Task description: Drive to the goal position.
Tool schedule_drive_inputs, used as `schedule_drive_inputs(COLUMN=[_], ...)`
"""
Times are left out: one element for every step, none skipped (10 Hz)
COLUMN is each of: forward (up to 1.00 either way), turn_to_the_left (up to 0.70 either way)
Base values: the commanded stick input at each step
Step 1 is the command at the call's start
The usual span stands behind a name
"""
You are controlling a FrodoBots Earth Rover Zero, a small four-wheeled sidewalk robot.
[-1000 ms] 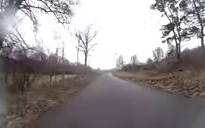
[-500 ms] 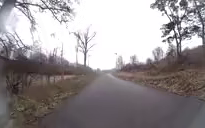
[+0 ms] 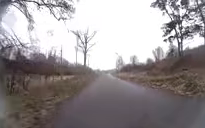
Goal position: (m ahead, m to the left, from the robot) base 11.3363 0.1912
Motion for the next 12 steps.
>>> schedule_drive_inputs(forward=[0.85, 0.85, 0.85, 0.85, 0.85, 0.85, 0.85, 0.85, 0.85, 0.85, 0.85, 0.85], turn_to_the_left=[0.0, 0.0, -0.05, -0.16, -0.34, -0.03, 0.0, 0.0, 0.0, 0.0, 0.0, 0.0])
